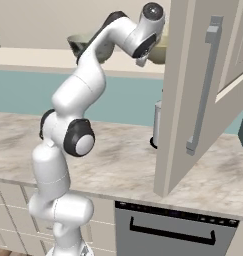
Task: Open the cabinet. Pick the bowls from the counter and place them in the cabinet. Then close the cabinet.
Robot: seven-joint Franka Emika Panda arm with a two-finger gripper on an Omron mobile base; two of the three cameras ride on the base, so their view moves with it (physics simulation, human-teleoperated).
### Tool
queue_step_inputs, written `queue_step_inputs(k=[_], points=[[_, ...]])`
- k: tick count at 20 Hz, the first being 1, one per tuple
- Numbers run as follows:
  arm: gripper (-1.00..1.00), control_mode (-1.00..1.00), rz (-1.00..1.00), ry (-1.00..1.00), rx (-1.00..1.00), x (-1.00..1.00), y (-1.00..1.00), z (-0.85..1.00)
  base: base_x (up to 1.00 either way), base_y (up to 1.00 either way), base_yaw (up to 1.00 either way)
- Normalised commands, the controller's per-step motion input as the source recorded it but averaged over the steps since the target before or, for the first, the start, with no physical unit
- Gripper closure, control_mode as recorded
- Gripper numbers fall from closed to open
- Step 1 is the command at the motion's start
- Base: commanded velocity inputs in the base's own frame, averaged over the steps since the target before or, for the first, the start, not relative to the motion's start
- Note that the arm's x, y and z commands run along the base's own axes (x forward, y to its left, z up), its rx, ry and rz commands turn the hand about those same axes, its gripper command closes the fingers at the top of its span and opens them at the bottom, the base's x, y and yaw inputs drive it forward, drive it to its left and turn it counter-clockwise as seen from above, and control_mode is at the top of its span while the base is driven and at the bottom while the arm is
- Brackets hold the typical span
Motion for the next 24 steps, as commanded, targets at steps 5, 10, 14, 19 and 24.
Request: queue_step_inputs(k=[5,10,14,19,24], points=[[-1.00,-1.00,0.06,-0.27,-0.13,0.00,0.24,-0.33,0.00,0.00,0.00],[-1.00,-1.00,0.01,-0.27,-0.15,-0.19,0.21,0.04,0.00,0.00,0.00],[-1.00,-1.00,0.00,-0.18,-0.15,-0.77,0.15,0.21,0.00,0.00,0.00],[-1.00,-1.00,0.00,-0.08,-0.11,-1.00,0.12,0.13,0.00,0.00,0.00],[-1.00,-1.00,0.01,0.00,-0.08,-1.00,0.43,0.14,0.00,0.00,0.00]])
